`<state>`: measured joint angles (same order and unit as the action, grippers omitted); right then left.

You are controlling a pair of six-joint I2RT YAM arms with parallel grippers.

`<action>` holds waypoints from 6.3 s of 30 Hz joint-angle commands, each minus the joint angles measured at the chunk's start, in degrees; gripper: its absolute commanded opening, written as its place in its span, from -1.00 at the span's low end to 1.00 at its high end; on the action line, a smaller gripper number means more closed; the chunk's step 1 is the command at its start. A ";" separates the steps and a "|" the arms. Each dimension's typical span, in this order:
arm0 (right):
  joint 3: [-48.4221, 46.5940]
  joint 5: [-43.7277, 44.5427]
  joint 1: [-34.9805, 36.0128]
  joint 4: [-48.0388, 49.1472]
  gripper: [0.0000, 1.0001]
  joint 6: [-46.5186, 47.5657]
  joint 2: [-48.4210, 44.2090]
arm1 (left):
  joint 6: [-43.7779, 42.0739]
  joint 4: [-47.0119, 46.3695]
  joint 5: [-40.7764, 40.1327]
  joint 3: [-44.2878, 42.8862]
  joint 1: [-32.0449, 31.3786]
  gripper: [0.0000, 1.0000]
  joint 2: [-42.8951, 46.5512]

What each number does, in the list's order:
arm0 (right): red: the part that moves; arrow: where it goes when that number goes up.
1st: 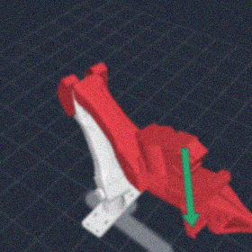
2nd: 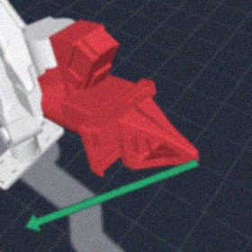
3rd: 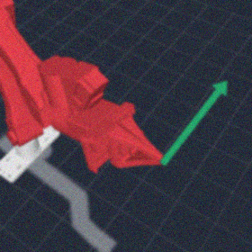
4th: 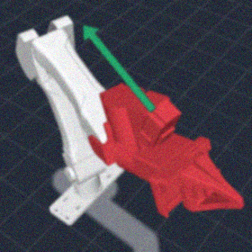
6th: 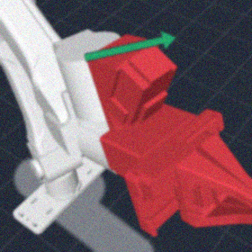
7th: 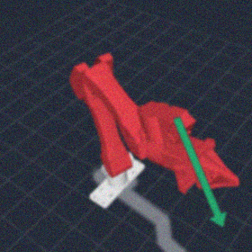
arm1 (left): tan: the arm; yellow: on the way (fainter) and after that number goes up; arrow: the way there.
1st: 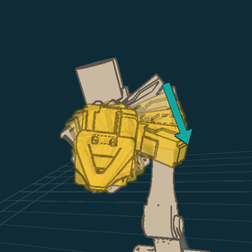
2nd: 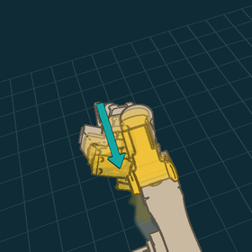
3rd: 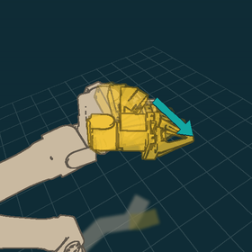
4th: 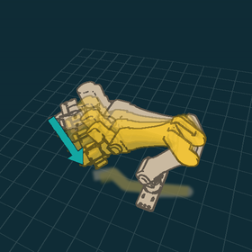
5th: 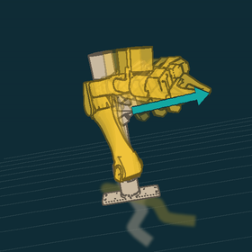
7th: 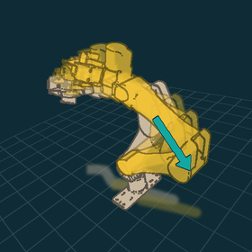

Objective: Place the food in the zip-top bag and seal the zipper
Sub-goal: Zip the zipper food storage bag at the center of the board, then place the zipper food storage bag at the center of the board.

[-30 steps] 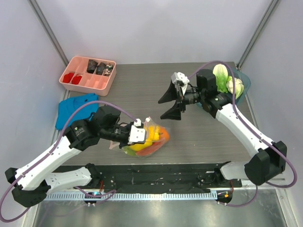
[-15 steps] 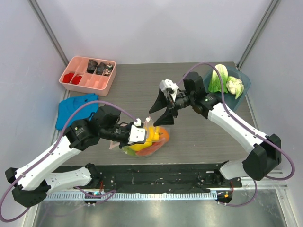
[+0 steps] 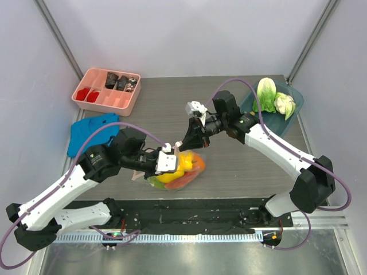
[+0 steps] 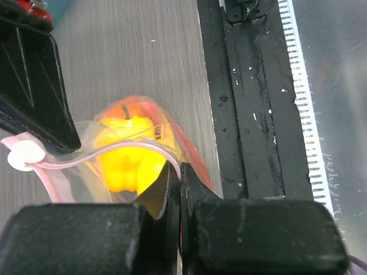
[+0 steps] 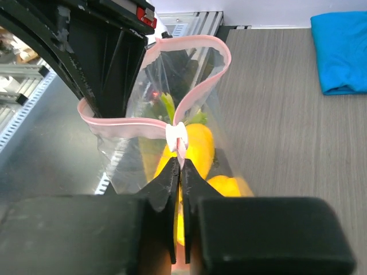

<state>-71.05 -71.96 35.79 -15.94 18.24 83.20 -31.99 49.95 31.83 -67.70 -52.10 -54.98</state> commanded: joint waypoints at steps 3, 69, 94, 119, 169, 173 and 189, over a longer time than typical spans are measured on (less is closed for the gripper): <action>-2.25 2.86 0.42 -0.23 -0.98 0.22 -2.86 | 0.26 -1.87 -4.32 -0.50 -0.20 -1.00 2.42; 1.08 26.08 -11.00 -0.67 -0.98 -12.96 -19.04 | 19.60 -1.09 -5.29 -9.47 17.20 -0.90 -9.01; 3.11 20.55 -19.97 -1.02 -0.98 -13.05 -22.12 | 22.58 -3.28 -6.26 -5.32 23.71 0.31 -2.58; 6.53 20.81 -15.49 8.47 -0.98 -24.48 -22.82 | 48.40 -13.06 -9.24 -15.35 19.40 0.58 -15.33; 12.70 36.73 11.77 16.34 0.74 -18.59 -22.28 | 73.51 -1.80 3.94 -18.93 26.26 -1.00 -27.55; 7.25 37.32 8.95 10.07 0.99 -20.96 -26.05 | 58.47 3.29 5.87 -26.15 23.27 -1.00 -27.64; 0.99 71.61 -2.48 2.59 0.99 -13.76 -38.46 | 27.43 26.22 12.46 -38.20 8.06 -1.00 -26.57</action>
<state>-69.56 -9.17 34.11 -10.63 1.52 45.01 2.20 70.02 37.08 -99.61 -42.87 -82.70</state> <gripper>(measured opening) 0.996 0.025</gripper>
